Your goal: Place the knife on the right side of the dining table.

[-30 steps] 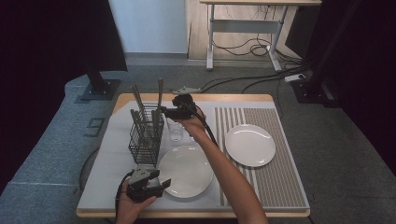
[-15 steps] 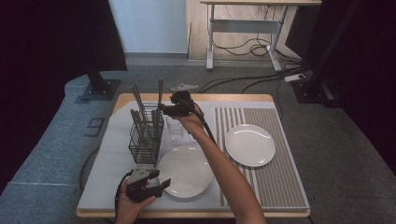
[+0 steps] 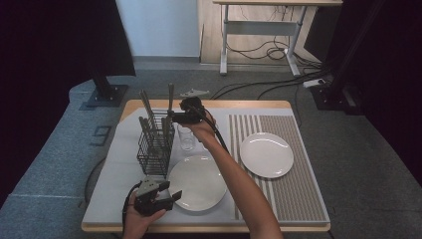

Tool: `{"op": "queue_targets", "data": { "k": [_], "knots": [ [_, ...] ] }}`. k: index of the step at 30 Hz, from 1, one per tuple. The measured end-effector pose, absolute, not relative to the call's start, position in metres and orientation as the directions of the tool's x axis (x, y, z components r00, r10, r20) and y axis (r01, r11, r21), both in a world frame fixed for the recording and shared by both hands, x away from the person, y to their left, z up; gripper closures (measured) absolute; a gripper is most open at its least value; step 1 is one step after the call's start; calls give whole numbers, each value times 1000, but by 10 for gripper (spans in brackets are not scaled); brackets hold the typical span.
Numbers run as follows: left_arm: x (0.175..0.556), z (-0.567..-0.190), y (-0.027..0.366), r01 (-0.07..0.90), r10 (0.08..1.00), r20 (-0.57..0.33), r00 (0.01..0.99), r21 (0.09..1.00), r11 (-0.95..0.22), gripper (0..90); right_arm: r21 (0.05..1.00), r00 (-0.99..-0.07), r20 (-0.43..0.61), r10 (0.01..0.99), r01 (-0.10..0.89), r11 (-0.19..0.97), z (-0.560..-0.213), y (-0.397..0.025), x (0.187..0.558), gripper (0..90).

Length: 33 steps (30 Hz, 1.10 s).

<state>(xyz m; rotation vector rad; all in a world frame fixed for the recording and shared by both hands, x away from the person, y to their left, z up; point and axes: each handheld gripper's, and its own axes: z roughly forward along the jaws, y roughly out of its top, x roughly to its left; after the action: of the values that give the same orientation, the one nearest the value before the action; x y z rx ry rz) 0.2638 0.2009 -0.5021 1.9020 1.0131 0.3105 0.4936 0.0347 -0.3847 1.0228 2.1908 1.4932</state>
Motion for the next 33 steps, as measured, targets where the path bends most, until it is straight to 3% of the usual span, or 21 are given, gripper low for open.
{"op": "queue_targets", "data": {
  "k": [33],
  "knots": [
    [264,-503,199,523,754,-182,631,818,-240,364,896,-716,140,684,385,220,-385,51,500,406]
  ]
}}
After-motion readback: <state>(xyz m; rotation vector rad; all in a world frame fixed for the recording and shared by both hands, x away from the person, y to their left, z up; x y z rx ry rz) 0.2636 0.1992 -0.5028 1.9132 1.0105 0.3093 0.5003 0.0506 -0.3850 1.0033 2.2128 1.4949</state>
